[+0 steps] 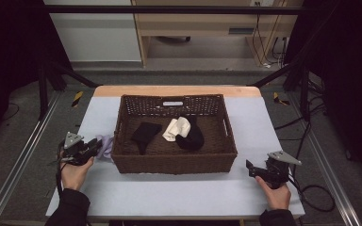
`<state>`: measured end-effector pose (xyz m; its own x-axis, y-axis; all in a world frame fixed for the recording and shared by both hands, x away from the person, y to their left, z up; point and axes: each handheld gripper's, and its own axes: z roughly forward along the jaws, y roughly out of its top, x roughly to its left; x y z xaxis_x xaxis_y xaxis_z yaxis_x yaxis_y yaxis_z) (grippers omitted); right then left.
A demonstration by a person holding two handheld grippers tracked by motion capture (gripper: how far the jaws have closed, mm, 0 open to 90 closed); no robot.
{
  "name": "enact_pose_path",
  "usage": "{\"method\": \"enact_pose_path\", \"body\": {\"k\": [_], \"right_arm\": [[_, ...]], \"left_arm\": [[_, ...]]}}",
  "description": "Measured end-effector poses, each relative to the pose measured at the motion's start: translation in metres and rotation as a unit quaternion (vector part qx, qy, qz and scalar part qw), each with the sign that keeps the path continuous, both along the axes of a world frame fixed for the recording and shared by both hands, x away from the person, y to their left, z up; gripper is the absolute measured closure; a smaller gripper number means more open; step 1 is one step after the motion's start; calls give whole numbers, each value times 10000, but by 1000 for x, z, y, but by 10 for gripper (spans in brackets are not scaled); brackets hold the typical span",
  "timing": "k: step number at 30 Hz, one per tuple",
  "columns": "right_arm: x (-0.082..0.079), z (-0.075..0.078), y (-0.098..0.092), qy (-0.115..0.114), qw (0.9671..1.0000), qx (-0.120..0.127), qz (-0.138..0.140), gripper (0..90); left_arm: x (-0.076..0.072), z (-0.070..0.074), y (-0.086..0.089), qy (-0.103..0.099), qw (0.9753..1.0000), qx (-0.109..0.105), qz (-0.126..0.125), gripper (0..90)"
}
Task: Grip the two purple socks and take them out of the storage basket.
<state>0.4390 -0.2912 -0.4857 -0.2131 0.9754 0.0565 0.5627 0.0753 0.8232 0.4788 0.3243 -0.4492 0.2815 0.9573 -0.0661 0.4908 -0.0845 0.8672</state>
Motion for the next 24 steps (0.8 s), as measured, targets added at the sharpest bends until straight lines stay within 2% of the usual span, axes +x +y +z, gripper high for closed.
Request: {"method": "enact_pose_path", "body": {"k": [8,17,19,24], "right_arm": [[0,0,0,-6,10000,7,7,70],[0,0,0,-27,10000,2,-6,69],[0,0,0,-36,10000,3,-4,68],[-1,0,0,-53,10000,-6,-14,68]], "left_arm": [[-5,5,6,-213,9997,-101,88,513],[-27,16,18,-449,9988,-205,71,399],[-33,14,22,-451,9988,-197,62,382],[-43,3,28,-224,9996,-141,48,334]]}}
